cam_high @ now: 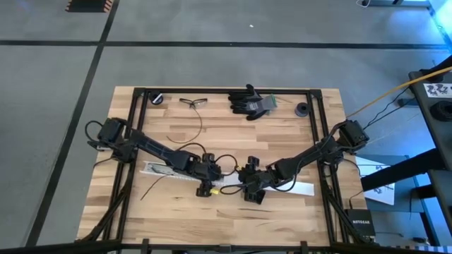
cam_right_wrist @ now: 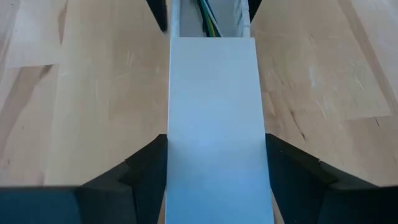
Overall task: Ziptie cables
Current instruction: Close the white cable duct lid
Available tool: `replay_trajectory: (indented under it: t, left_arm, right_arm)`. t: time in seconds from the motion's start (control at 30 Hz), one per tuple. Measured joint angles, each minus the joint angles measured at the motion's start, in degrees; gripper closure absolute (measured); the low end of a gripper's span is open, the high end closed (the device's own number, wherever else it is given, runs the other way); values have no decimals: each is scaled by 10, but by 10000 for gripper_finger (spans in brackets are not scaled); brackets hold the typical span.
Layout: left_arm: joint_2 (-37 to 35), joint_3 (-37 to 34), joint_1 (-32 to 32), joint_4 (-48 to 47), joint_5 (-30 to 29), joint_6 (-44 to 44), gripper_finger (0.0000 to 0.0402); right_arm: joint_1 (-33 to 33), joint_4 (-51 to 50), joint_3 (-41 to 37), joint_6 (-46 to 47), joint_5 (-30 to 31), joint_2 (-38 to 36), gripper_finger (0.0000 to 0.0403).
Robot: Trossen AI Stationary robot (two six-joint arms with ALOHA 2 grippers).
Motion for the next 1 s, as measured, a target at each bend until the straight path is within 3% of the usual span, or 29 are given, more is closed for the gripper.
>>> replay_trajectory:
  t: [0.23, 0.43, 1.0]
  left_arm:
    - [9, -31, 0, 108, -3, -4, 164]
    - [12, -33, 0, 127, -5, -10, 202]
    - [14, -33, 1, 131, 0, -1, 194]
  right_arm:
    - [0, -1, 0, -2, -3, 0, 185]
    - [-1, 13, 0, -2, -4, 0, 185]
    - [-11, 23, 32, -10, -30, 37, 185]
